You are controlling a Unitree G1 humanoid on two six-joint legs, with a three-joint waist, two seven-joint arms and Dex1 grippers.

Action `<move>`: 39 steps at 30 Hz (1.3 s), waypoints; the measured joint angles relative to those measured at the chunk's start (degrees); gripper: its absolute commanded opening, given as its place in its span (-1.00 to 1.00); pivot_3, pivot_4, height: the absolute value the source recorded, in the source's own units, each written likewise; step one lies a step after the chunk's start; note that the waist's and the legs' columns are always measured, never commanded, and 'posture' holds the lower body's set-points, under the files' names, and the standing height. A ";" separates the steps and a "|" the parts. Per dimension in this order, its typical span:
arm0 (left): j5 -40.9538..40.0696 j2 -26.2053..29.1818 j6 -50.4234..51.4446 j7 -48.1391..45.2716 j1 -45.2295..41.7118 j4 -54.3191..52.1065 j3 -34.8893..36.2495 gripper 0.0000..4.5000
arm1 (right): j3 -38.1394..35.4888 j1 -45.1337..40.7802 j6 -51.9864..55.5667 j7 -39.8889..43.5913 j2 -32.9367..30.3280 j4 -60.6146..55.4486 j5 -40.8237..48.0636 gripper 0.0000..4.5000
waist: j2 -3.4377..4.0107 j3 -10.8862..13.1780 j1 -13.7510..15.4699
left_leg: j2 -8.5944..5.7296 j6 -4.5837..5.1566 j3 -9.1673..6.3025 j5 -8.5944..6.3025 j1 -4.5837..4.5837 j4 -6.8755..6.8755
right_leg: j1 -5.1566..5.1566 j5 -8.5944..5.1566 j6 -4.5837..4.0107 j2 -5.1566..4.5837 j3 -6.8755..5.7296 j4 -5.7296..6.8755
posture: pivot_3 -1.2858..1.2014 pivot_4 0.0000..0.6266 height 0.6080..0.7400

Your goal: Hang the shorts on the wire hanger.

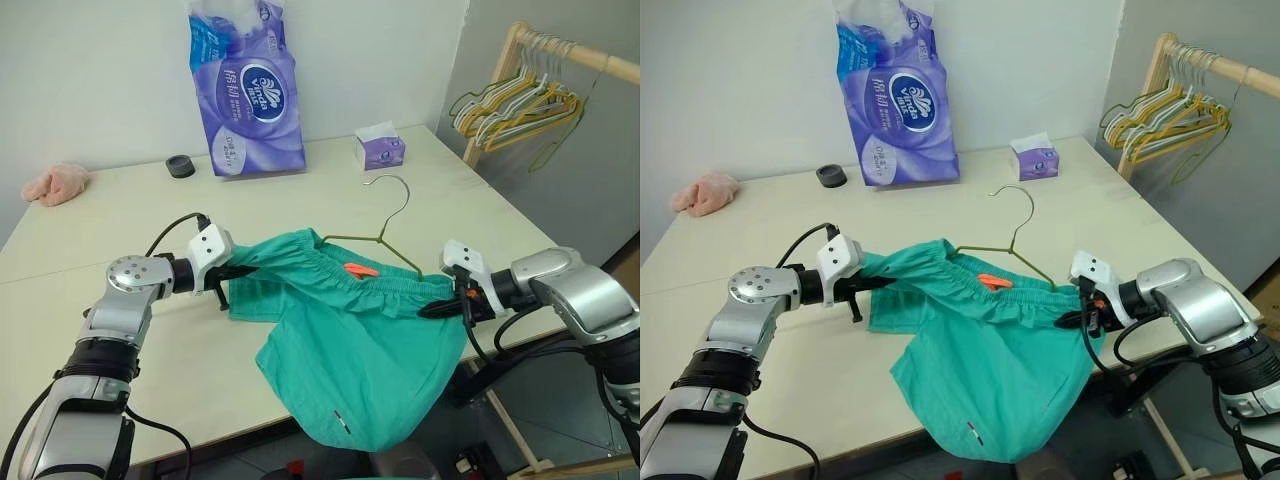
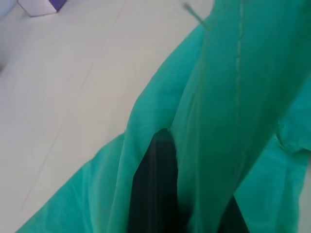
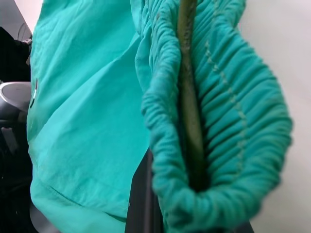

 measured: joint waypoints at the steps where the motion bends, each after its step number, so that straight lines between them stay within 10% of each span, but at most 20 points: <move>1: -0.21 -0.23 0.27 0.08 0.00 -0.29 0.22 -0.91 | 0.00 0.00 0.02 -0.06 0.05 -0.05 0.02 -1.00 | 0.00 0.00 -0.01 | 0.00 0.00 0.00 0.00 0.00 0.00 | 0.00 0.00 0.00 0.00 0.00 0.00 | -0.24 -0.89 1.00; 12: -0.09 -0.74 0.20 3.01 1.83 -2.48 1.64 0.49 | -0.20 -0.36 0.61 -1.55 1.51 -0.22 0.25 -1.00 | 0.01 -0.01 -0.11 | 0.01 0.00 0.00 0.00 0.02 -0.02 | 0.00 0.00 0.00 0.00 0.00 0.00 | -0.24 -0.89 1.00; 27: -8.96 0.69 13.64 9.83 13.84 -16.29 13.78 0.65 | -9.81 4.16 7.86 -17.66 10.81 0.02 2.27 -1.00 | 0.00 -0.01 0.53 | -0.01 -0.01 0.03 -0.01 -0.04 0.02 | -0.01 0.00 0.00 -0.01 0.05 0.00 | -0.24 -0.88 1.00; 30: -15.60 1.19 23.30 6.65 16.20 -26.49 13.09 0.98 | -13.75 6.00 11.66 -23.18 13.07 -0.06 2.50 -1.00 | 0.00 0.00 0.85 | -0.02 -0.01 0.05 -0.01 -0.04 0.03 | -0.01 0.00 0.00 -0.01 0.08 0.00 | -0.25 -0.87 1.00; 39: -28.49 -2.39 40.62 4.68 5.84 -44.67 3.75 0.98 | -28.93 10.82 21.40 -38.79 15.21 0.13 1.85 -1.00 | 0.18 0.03 1.00 | -0.06 0.00 0.24 -0.02 0.05 0.04 | 0.09 -0.01 0.03 0.03 0.19 0.01 | -0.30 -0.83 1.00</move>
